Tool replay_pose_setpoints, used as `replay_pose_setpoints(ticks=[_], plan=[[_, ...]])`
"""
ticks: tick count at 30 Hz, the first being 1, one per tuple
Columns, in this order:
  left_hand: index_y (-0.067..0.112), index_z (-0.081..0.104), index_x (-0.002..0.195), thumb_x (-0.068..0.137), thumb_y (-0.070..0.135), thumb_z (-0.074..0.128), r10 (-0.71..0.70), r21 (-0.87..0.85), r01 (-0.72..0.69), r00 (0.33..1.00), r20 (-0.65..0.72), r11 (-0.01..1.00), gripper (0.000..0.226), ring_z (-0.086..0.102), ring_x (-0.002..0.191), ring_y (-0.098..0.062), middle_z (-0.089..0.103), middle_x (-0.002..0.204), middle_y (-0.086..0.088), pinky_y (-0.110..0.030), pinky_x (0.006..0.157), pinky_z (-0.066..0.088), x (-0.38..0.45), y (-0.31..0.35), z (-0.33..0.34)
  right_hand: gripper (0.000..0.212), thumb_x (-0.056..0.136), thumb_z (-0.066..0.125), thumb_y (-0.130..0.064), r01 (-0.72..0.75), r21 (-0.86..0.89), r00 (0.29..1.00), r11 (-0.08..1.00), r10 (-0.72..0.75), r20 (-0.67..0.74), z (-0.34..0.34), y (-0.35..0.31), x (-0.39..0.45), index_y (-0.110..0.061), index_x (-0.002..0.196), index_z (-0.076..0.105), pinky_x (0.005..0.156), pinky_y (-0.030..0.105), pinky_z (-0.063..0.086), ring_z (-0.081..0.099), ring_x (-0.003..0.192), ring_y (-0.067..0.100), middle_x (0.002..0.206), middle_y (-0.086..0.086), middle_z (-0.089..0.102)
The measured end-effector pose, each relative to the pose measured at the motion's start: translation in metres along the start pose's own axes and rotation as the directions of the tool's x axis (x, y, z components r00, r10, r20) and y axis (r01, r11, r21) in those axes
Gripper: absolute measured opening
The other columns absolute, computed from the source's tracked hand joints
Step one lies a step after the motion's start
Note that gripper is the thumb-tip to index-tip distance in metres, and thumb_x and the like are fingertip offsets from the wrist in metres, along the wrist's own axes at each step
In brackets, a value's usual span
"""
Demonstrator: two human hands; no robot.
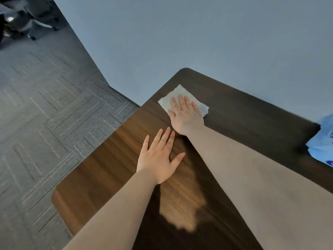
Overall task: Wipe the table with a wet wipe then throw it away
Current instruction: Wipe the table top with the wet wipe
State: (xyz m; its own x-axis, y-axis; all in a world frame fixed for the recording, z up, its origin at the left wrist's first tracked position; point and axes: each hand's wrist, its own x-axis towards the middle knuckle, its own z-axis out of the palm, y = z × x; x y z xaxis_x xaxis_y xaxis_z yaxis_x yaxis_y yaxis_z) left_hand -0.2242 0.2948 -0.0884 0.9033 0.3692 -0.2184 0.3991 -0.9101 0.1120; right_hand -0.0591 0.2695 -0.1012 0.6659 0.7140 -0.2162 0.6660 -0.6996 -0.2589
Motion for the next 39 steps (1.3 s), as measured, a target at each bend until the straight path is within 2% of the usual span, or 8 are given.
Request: replay_pose_setpoints(ticks=[7,13,16,20,24,28,32,39], plan=[[0.030,-0.007,0.147,0.084,0.070,0.002,0.004,0.028,-0.005,1.000,0.019,1.000,0.075,-0.013,0.143,-0.014,-0.010,0.157,0.009,-0.046,0.116,-0.009,0.001,0.000,0.000,0.057,0.099,0.006,-0.047,0.085,-0.081,0.996,0.993,-0.082,0.039,-0.004,0.003,0.007,-0.025,0.151,-0.006,0.119,0.040,-0.006,-0.009,0.147,0.021,0.161,0.003,-0.008],[0.029,-0.008,0.147,0.086,0.070,0.005,0.006,0.014,-0.007,0.998,0.069,1.000,0.075,-0.014,0.143,-0.014,-0.012,0.158,0.008,-0.044,0.114,-0.011,0.003,-0.002,-0.003,0.057,0.100,0.008,-0.047,0.070,-0.034,0.995,0.997,-0.067,0.073,-0.004,0.018,-0.020,-0.026,0.151,-0.006,0.117,0.040,-0.008,-0.011,0.147,0.019,0.161,0.000,-0.010],[0.027,-0.008,0.148,0.086,0.069,0.005,0.011,0.012,-0.012,0.996,0.089,1.000,0.076,-0.013,0.144,-0.014,-0.012,0.158,0.007,-0.045,0.115,-0.008,0.003,-0.002,-0.004,0.057,0.099,0.009,-0.048,-0.005,0.035,0.998,0.999,0.003,0.068,-0.001,0.033,-0.051,-0.028,0.150,-0.006,0.118,0.040,-0.009,-0.013,0.147,0.017,0.161,-0.003,-0.012],[0.021,-0.007,0.148,0.086,0.066,0.001,0.019,0.096,-0.025,0.997,0.071,0.995,0.077,-0.008,0.145,-0.014,-0.009,0.159,0.003,-0.041,0.116,-0.004,-0.002,0.006,-0.006,0.058,0.098,0.007,-0.050,-0.170,0.066,0.984,0.983,0.166,0.061,0.001,0.070,-0.106,-0.028,0.150,-0.007,0.119,0.040,-0.008,-0.013,0.147,0.016,0.160,-0.005,-0.012],[0.019,-0.007,0.148,0.087,0.065,0.002,0.197,0.128,-0.206,0.977,0.081,0.970,0.077,-0.009,0.144,-0.011,-0.008,0.159,0.003,-0.037,0.115,-0.005,-0.010,0.048,-0.009,0.059,0.098,0.004,-0.051,-0.322,0.064,0.946,0.945,0.318,0.066,-0.001,0.119,-0.173,-0.028,0.149,-0.013,0.118,0.039,-0.010,-0.014,0.146,0.016,0.159,-0.004,-0.017],[0.019,-0.007,0.148,0.089,0.062,0.007,0.353,0.046,-0.358,0.932,0.086,0.933,0.074,-0.010,0.144,-0.010,-0.008,0.158,0.005,-0.036,0.116,-0.005,-0.025,0.121,-0.004,0.059,0.098,0.004,-0.049,-0.464,0.038,0.885,0.885,0.462,0.057,-0.001,0.170,-0.248,-0.027,0.149,-0.016,0.117,0.037,-0.011,-0.014,0.146,0.017,0.159,-0.001,-0.018],[0.021,-0.010,0.147,0.091,0.061,0.009,0.481,0.034,-0.488,0.868,0.123,0.872,0.072,-0.014,0.142,-0.008,-0.013,0.157,0.006,-0.034,0.113,-0.009,-0.037,0.196,0.009,0.059,0.098,0.004,-0.050,-0.618,0.069,0.786,0.783,0.617,0.036,0.000,0.221,-0.319,-0.028,0.149,-0.015,0.119,0.038,-0.008,-0.009,0.147,0.019,0.160,0.001,-0.015],[0.022,-0.009,0.148,0.091,0.062,0.010,0.649,0.035,-0.667,0.734,0.200,0.744,0.072,-0.014,0.142,-0.009,-0.013,0.157,0.006,-0.037,0.115,-0.008,-0.072,0.328,0.034,0.059,0.098,0.005,-0.050,-0.785,0.165,0.609,0.597,0.793,0.030,-0.001,0.305,-0.438,-0.026,0.149,-0.013,0.116,0.036,-0.010,-0.011,0.147,0.020,0.160,0.001,-0.014]])
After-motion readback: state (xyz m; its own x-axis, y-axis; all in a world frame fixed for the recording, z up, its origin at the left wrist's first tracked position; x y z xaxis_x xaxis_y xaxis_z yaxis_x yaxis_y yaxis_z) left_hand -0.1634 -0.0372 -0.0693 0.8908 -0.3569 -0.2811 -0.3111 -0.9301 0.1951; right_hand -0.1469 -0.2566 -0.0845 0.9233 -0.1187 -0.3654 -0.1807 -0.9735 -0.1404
